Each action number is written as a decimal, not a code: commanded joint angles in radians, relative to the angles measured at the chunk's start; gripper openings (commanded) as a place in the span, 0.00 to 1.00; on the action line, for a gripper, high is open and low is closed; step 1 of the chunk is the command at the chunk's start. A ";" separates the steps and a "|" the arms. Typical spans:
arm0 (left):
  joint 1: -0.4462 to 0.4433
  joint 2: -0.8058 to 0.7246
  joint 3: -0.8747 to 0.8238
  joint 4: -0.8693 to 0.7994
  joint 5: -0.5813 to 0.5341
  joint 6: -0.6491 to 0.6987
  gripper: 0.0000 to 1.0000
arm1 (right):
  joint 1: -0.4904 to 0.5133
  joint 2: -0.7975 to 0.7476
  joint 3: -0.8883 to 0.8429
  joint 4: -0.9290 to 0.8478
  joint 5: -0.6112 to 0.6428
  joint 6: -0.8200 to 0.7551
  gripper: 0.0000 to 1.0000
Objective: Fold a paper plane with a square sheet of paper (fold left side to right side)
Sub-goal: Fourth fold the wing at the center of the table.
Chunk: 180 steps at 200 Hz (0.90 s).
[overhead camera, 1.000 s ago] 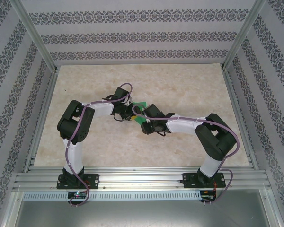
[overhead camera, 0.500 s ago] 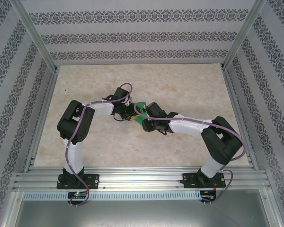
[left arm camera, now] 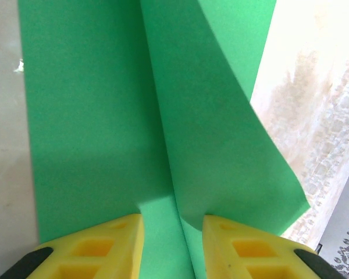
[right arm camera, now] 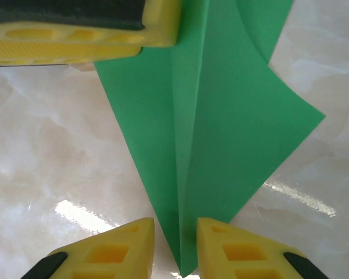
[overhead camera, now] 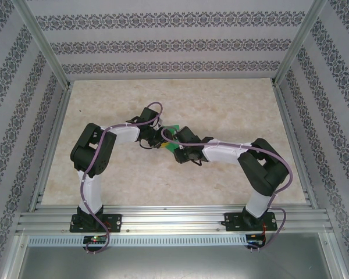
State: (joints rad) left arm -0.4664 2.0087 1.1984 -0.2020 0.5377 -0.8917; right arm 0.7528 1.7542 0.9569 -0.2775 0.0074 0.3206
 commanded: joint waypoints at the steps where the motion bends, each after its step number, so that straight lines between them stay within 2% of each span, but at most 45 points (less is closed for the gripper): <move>1: -0.009 0.017 -0.005 -0.004 -0.012 0.020 0.34 | 0.013 0.025 0.030 -0.005 0.010 0.005 0.26; 107: -0.010 0.014 -0.007 -0.004 -0.012 0.022 0.34 | 0.016 0.050 0.039 -0.010 0.001 0.006 0.17; 180: -0.009 0.009 -0.014 -0.007 -0.012 0.028 0.35 | -0.026 0.019 0.002 0.050 -0.082 0.008 0.07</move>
State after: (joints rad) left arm -0.4664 2.0087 1.1980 -0.2020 0.5373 -0.8917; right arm 0.7452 1.7863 0.9707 -0.2779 -0.0170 0.3222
